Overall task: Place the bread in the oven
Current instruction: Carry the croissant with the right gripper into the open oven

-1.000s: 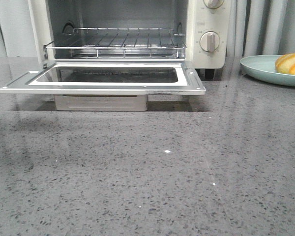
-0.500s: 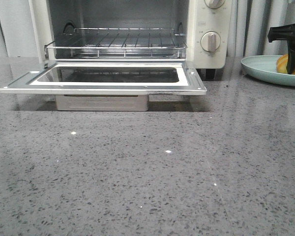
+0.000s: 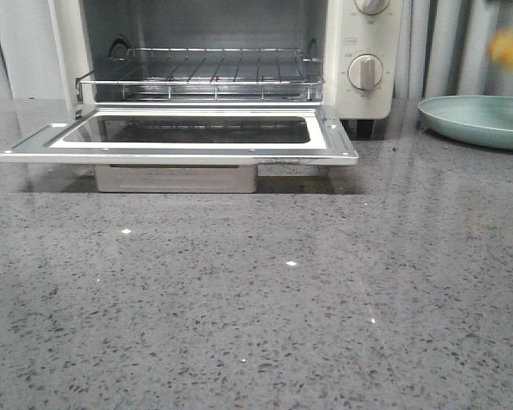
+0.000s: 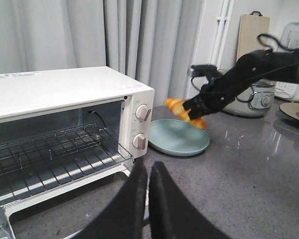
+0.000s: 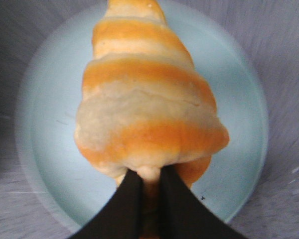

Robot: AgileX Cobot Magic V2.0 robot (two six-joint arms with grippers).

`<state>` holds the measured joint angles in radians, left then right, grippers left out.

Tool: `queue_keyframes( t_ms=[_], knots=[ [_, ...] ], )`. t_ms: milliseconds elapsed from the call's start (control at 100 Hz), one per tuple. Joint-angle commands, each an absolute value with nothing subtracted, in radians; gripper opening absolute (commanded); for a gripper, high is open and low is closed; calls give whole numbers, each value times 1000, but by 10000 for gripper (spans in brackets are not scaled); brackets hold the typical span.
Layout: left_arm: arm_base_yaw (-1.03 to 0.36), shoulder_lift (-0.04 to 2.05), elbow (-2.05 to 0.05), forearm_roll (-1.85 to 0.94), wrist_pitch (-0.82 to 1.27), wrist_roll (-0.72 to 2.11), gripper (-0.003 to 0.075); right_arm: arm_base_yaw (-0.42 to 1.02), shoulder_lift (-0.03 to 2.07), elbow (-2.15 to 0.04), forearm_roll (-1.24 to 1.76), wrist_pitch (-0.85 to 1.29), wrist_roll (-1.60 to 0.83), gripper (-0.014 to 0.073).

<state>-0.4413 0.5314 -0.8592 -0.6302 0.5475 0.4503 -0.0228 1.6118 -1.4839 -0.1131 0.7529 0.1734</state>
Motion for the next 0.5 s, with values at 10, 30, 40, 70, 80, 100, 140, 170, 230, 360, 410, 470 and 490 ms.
queue_keyframes(
  t_ms=[10, 30, 40, 70, 80, 100, 140, 170, 230, 360, 410, 470, 490],
  knots=[
    [-442, 531, -886, -668, 480, 443, -22, 61, 1399, -1516, -111, 688, 89, -69],
    [-442, 531, -886, -668, 476, 443, -22, 97, 1362, -1516, -111, 683, 82, -69],
    [-442, 531, -886, -668, 476, 443, -22, 97, 1362, -1516, -111, 681, 82, -69],
    [-442, 531, -886, -668, 466, 443, -22, 148, 1323, -1516, -111, 670, 82, -69],
    [-442, 531, -886, -668, 461, 443, -22, 159, 1316, -1516, -111, 665, 79, -69],
    [-442, 531, -886, -668, 453, 443, -22, 205, 1292, -1516, -111, 654, 63, -69],
    [-442, 531, -886, -668, 435, 443, -22, 266, 1270, -1516, -110, 636, 38, -69],
    [-442, 531, -886, -668, 418, 443, -21, 328, 1257, -1516, -110, 617, 36, -69],
    [-442, 531, -886, -668, 394, 443, -21, 414, 1253, -1516, -110, 590, 19, -69],
    [-442, 531, -886, -654, 381, 443, -21, 596, 1305, -1516, -110, 556, -44, -69],
    [-442, 531, -886, -653, 386, 443, -21, 639, 1344, -1516, -112, 548, -81, -69],
    [-442, 531, -886, -653, 391, 443, -21, 672, 1401, -1516, -119, 536, -128, -69],
    [-442, 531, -886, -653, 390, 443, -21, 678, 1415, -1516, -125, 533, -142, -69]
  ],
)
